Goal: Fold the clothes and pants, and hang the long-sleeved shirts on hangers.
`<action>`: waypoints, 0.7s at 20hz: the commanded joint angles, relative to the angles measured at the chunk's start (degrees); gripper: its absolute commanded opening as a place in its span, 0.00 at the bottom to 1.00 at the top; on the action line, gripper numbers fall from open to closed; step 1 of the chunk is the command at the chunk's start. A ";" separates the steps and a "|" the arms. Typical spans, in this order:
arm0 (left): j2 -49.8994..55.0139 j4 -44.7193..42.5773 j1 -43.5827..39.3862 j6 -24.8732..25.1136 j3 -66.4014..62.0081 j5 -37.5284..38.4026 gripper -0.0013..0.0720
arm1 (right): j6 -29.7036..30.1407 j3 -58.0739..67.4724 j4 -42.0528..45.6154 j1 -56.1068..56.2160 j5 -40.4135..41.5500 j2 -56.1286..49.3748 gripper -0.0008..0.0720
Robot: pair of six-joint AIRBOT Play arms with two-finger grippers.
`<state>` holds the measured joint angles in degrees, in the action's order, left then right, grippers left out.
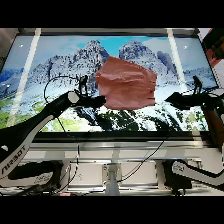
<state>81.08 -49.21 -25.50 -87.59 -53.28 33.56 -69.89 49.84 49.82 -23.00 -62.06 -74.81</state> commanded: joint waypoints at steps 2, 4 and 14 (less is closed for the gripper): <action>-0.66 -1.81 -0.07 0.17 0.02 0.50 0.04 | -0.02 -5.46 -11.15 3.78 2.71 -3.63 0.71; -0.31 -1.81 -0.22 0.17 0.02 0.26 0.04 | -0.02 -5.44 -12.90 7.23 6.38 -5.55 0.71; -0.17 -1.84 -0.13 0.17 0.02 -1.99 0.04 | -3.72 -5.44 -14.23 12.83 22.49 -10.32 0.51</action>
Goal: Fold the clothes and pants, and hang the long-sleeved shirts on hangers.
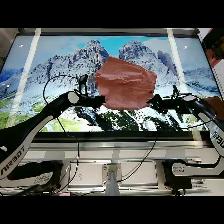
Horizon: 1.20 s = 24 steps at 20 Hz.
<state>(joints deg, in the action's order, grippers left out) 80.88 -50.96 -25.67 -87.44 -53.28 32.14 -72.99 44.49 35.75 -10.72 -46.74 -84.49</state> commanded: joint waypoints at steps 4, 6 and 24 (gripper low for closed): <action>0.02 -0.09 0.04 0.11 0.02 -1.36 0.04 | -0.33 0.04 -2.73 0.79 8.76 -0.50 0.04; -0.07 -0.04 0.04 2.56 0.00 -1.29 0.04 | 7.54 0.81 -2.91 0.76 6.23 0.07 0.03; -45.88 -0.04 4.94 18.82 -10.71 -5.86 0.03 | 11.61 27.19 0.22 0.76 -8.46 49.55 0.03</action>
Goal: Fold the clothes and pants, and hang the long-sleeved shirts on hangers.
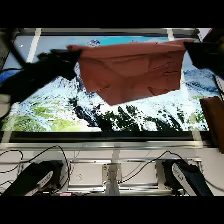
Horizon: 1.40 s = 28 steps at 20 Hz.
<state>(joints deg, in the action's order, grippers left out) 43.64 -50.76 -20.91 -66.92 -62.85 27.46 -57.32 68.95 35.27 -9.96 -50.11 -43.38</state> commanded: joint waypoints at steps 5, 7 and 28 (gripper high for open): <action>-14.14 -2.49 0.17 -17.03 -1.11 5.66 0.03 | -19.76 2.36 0.96 0.00 -11.56 15.06 0.03; -10.69 -10.80 0.17 -24.74 -1.11 10.75 0.03 | -21.38 -0.35 1.09 0.00 -12.72 13.88 0.03; 34.32 -14.34 -11.67 -30.86 -2.21 19.67 0.04 | -21.49 -6.40 16.87 -0.61 -5.20 -32.87 0.03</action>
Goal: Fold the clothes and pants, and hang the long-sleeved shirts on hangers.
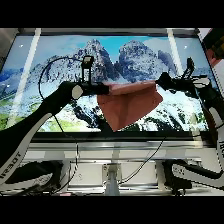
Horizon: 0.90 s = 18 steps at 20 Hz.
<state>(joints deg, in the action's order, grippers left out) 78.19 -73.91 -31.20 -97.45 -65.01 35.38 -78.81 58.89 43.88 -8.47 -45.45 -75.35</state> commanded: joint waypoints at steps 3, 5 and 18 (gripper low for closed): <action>-0.26 17.90 -3.48 -0.20 -0.04 22.29 0.04 | 0.00 9.25 19.50 -2.60 -21.90 -0.90 0.03; -0.26 17.99 -5.46 -0.09 -0.04 27.82 0.04 | 0.02 11.74 23.71 -2.60 -28.06 -0.90 0.03; 8.61 26.03 -9.55 -1.57 -0.02 28.74 0.28 | -0.04 12.46 37.44 -2.56 -36.22 -1.03 0.03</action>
<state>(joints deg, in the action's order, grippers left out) 84.79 -52.18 -40.58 -98.67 -65.04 63.99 -78.81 71.29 78.41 -11.00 -79.22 -76.36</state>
